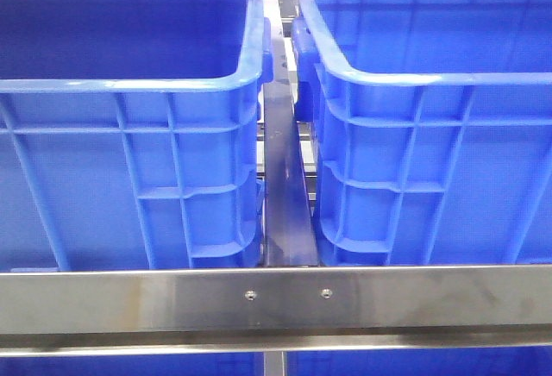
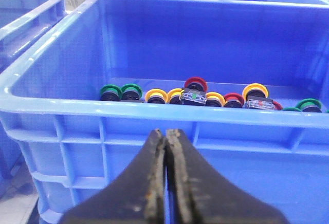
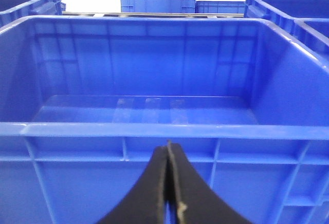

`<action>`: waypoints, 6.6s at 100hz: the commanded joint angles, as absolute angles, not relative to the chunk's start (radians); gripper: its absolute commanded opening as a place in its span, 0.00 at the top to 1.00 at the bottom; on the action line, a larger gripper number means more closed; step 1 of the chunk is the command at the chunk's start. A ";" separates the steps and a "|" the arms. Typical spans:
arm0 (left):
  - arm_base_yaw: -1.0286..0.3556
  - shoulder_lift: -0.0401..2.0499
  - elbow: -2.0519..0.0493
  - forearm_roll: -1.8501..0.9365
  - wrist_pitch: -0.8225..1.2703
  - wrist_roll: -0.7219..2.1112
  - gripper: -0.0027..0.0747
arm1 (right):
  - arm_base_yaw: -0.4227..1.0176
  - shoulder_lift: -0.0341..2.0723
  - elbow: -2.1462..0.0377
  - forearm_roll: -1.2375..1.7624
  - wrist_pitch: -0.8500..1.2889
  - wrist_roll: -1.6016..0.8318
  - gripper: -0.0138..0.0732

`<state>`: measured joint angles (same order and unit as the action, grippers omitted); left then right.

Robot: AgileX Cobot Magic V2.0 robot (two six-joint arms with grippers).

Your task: Pick red and yellow buttons and place in box

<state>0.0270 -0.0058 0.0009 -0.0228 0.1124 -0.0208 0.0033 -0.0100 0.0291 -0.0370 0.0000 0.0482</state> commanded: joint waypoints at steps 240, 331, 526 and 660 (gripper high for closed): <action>-0.078 1.619 -1.455 0.048 0.926 0.122 0.18 | -0.001 -0.034 0.012 -0.035 -0.072 0.041 0.92; -0.078 1.853 -1.586 0.045 0.946 0.117 0.29 | -0.001 -0.034 0.012 -0.035 -0.072 0.041 0.92; -0.605 1.548 -1.606 -0.427 0.949 0.363 0.66 | -0.001 -0.034 0.012 -0.035 -0.072 0.041 0.92; -0.605 1.549 -1.606 -0.427 0.949 0.363 0.66 | 0.000 0.517 -0.615 -0.037 0.644 0.041 0.65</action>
<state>-0.5952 1.5932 -1.5721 -0.3889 0.9900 0.3638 0.0033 0.4453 -0.5416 -0.0388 0.6579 0.0482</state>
